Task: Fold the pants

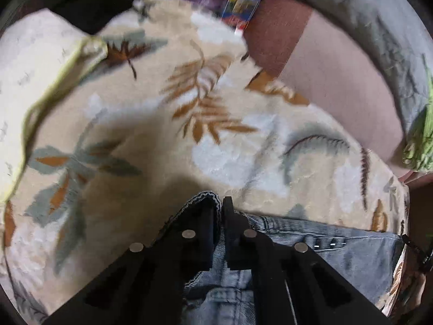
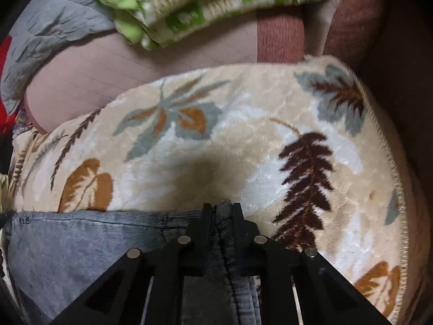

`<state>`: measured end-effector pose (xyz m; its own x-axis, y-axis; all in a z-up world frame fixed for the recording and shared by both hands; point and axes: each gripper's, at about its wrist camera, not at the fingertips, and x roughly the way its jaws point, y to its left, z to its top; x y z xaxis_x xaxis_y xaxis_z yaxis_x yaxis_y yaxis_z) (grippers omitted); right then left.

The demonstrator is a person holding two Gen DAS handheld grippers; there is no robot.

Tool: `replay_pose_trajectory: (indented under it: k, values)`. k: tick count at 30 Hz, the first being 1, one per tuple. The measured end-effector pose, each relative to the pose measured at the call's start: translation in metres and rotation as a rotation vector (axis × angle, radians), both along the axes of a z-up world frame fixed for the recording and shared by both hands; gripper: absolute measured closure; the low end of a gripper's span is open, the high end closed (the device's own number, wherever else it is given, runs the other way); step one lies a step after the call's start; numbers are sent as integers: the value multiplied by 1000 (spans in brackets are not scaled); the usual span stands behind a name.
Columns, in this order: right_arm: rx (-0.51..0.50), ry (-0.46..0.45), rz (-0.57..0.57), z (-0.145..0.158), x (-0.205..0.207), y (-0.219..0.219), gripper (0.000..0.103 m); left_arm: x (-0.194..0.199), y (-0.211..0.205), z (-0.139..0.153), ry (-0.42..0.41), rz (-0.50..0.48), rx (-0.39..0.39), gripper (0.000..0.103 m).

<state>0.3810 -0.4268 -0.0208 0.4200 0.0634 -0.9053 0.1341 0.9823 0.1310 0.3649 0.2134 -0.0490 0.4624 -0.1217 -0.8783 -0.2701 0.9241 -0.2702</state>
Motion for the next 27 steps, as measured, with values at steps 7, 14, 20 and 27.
replay_pose_trajectory:
  k: [7, 14, 20, 27]
  values:
    - [32, -164, -26, 86, -49, -5, 89, -68, -3, 96, -210, -18, 6, 101]
    - [50, -241, -33, 140, -119, -9, 88, -156, -1, 141, -323, -51, -64, 101]
    - [86, -282, -33, 151, -213, -16, 88, -255, 7, 134, -352, -98, -139, 100]
    - [167, -153, 11, 79, -335, -13, 84, -335, 31, 73, -204, -132, -176, 98]
